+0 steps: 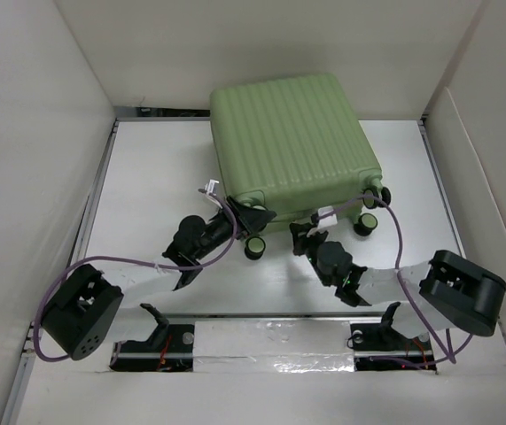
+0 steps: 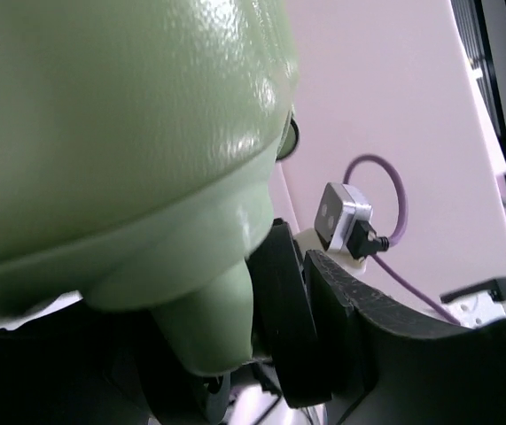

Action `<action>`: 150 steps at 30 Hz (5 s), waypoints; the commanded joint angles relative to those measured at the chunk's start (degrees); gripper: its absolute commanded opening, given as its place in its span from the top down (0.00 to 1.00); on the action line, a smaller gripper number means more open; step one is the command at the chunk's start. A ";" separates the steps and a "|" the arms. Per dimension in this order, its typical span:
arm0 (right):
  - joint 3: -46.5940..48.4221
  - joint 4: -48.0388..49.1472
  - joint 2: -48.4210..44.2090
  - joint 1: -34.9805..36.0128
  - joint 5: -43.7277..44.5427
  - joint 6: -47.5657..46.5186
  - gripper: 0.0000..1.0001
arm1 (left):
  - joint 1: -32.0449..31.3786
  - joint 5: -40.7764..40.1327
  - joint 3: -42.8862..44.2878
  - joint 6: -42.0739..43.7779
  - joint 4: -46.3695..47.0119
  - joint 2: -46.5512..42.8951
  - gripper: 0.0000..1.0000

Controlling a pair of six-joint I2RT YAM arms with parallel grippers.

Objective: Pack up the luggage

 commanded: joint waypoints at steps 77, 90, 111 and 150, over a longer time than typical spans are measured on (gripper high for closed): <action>26.69 -34.77 -11.78 12.92 -6.50 3.22 0.35 | -2.35 -32.41 -5.42 36.84 -9.36 -9.05 0.69; 26.25 -34.85 -12.74 10.80 -9.75 4.01 0.35 | -1.82 -38.15 -5.32 37.02 -9.18 -5.61 0.76; 23.79 -32.83 -17.49 6.14 -15.38 4.63 0.40 | -0.59 -37.80 -13.77 40.97 5.75 -5.19 0.64; 27.56 -25.54 -7.74 5.00 -23.46 10.34 0.23 | -0.07 -40.61 -7.79 42.12 21.58 8.54 0.93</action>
